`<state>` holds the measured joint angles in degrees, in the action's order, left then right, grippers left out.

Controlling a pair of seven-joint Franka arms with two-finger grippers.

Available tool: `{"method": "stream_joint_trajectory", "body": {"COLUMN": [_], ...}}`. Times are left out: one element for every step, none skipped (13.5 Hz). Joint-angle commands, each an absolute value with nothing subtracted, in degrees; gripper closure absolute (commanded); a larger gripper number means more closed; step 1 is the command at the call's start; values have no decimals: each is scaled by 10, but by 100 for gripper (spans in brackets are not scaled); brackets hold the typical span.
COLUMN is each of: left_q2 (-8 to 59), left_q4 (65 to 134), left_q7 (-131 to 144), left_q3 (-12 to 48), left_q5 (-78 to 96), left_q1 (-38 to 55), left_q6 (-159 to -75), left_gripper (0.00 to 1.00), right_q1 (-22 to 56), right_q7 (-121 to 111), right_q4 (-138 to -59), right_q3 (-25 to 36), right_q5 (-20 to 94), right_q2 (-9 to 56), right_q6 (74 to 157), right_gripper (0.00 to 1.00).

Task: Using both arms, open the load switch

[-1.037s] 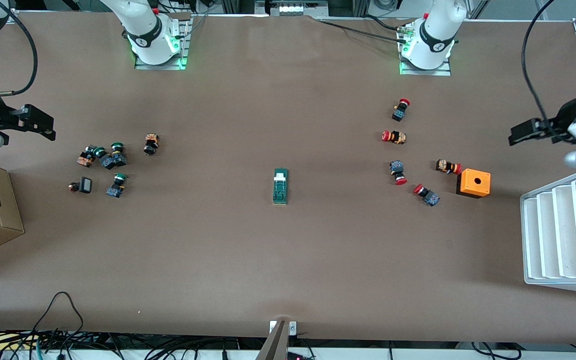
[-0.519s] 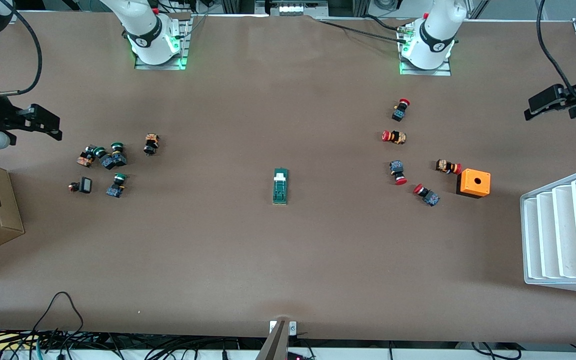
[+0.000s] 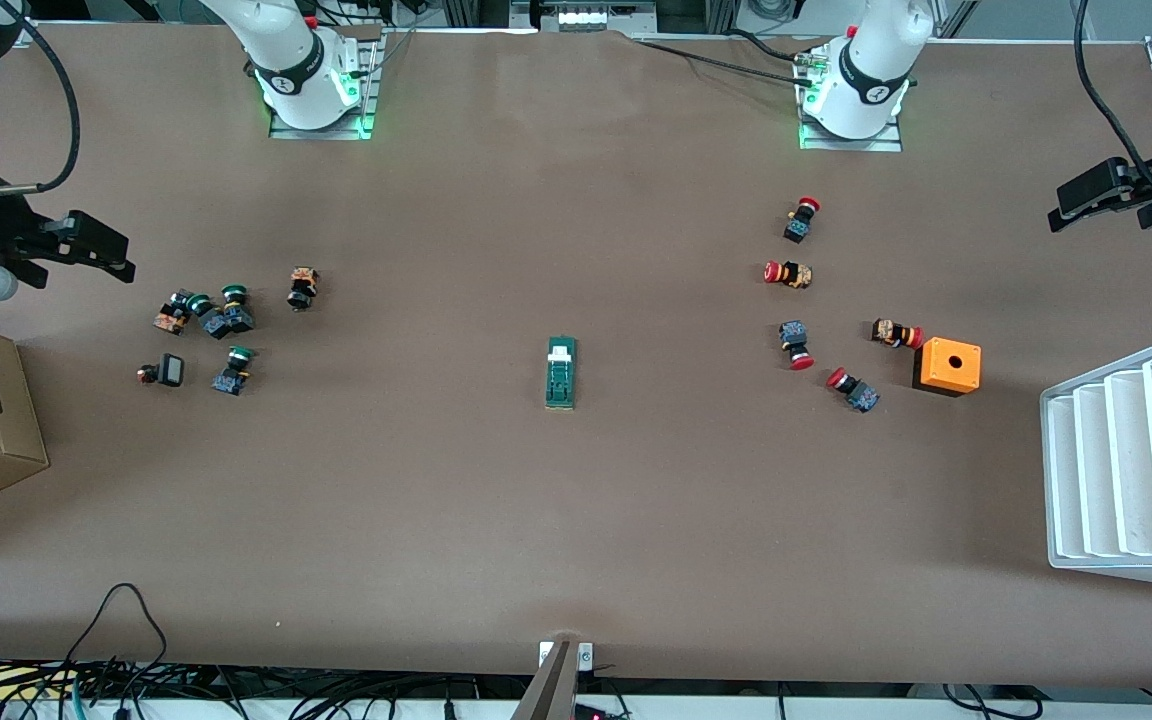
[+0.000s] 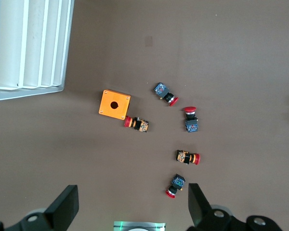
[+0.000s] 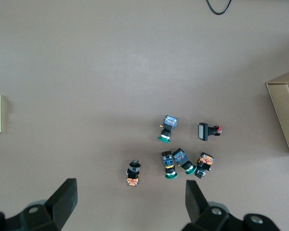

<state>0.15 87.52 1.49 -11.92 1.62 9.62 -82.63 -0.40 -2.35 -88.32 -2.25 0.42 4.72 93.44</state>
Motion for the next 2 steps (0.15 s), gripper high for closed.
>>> {"method": "stream_joint_trajectory", "body": {"left_q2": [-12, -11], "left_q4": [891, 891], "left_q7": [-2, -2], "left_q3": [-117, -116], "left_q5": [18, 18], "left_q1": [84, 82], "left_q6": [-830, -829], "left_gripper": [0, 0], "right_q1": [-3, -3], "right_q7": [-20, -20], "right_q4": [-874, -875], "right_q3": [-22, -22], "right_q5": [11, 11], "right_q2": [48, 48], "right_q6": [928, 928], "right_gripper": [1, 1]}}
